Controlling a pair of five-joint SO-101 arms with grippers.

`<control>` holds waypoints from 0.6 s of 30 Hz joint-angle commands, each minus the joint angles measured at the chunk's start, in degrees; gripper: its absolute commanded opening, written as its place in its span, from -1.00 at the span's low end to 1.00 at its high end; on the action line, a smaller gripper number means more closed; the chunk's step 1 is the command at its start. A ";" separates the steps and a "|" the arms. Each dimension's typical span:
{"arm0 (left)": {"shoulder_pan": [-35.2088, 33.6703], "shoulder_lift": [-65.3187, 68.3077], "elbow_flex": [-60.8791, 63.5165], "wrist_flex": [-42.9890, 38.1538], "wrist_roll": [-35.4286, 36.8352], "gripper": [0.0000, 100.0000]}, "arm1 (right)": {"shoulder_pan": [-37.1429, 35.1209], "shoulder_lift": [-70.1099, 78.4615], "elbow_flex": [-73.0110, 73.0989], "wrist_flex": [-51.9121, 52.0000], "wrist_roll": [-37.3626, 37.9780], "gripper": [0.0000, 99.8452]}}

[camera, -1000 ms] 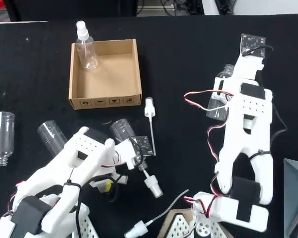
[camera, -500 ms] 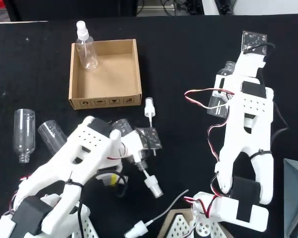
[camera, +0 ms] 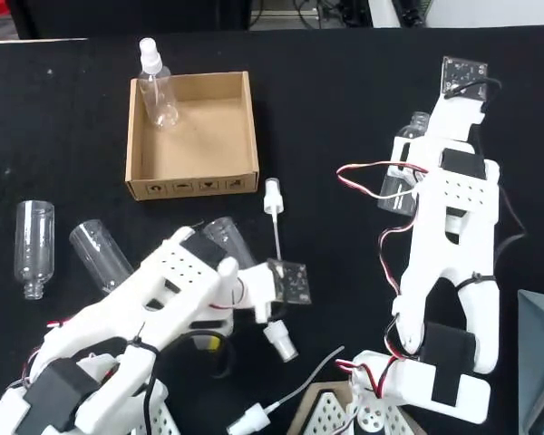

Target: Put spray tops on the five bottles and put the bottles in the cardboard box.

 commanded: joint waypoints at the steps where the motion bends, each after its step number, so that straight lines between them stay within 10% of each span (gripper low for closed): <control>1: 0.40 -0.26 1.01 -1.93 -2.99 -0.60 | 0.88 -0.40 -3.82 -1.32 0.00 -0.98; 18: 0.48 -0.26 6.81 -10.99 -4.04 -0.78 | 0.88 -0.40 -3.82 -1.32 0.00 -0.98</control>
